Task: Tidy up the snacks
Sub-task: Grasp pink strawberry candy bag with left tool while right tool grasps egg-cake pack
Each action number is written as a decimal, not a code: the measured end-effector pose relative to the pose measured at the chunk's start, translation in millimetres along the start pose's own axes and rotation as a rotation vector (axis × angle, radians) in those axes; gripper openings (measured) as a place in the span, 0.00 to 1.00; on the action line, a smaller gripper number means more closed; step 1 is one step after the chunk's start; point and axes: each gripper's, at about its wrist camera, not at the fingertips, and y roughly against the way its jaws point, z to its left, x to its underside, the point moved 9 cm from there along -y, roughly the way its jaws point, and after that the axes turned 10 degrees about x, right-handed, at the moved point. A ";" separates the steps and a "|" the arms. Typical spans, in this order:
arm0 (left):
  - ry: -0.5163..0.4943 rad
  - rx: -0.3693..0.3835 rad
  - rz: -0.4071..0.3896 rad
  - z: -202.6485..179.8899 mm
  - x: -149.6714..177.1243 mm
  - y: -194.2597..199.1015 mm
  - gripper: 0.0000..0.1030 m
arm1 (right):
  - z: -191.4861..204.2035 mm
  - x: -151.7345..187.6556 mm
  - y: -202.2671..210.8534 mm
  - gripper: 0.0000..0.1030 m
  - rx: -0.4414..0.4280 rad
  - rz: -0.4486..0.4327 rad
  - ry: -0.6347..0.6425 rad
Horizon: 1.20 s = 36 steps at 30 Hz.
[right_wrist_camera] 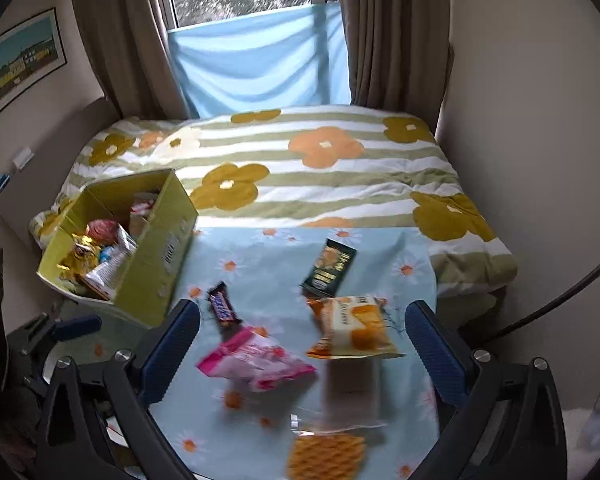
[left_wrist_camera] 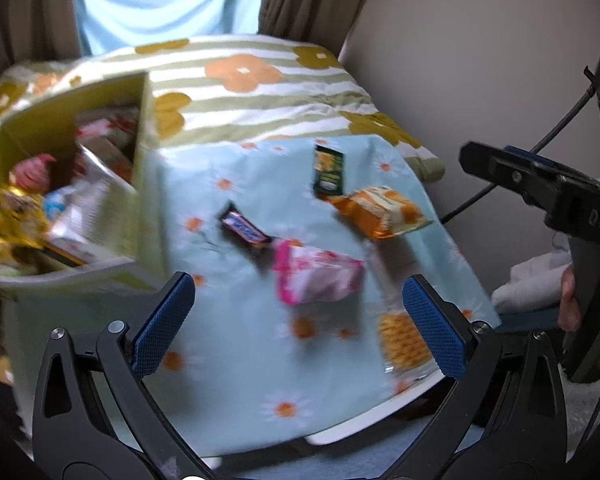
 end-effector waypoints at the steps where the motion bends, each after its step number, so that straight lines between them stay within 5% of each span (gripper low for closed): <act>1: 0.010 0.000 0.007 -5.1 2.9 -7.9 1.00 | -4.2 0.4 -3.6 0.99 0.001 0.003 0.011; 16: -0.006 -0.094 0.248 -2.4 35.8 -129.5 1.00 | -22.8 29.9 -87.6 0.99 -0.024 0.198 0.045; 29: -0.002 -0.055 0.387 20.7 33.3 -186.9 0.97 | -21.8 52.6 -154.7 0.99 -0.019 0.357 0.043; 34: -0.044 -0.059 0.435 17.2 34.9 -200.7 0.90 | -22.6 55.0 -172.4 0.99 -0.011 0.391 0.040; 36: -0.082 -0.077 0.438 14.7 34.0 -202.7 0.78 | -22.9 54.9 -177.4 0.99 -0.006 0.399 0.044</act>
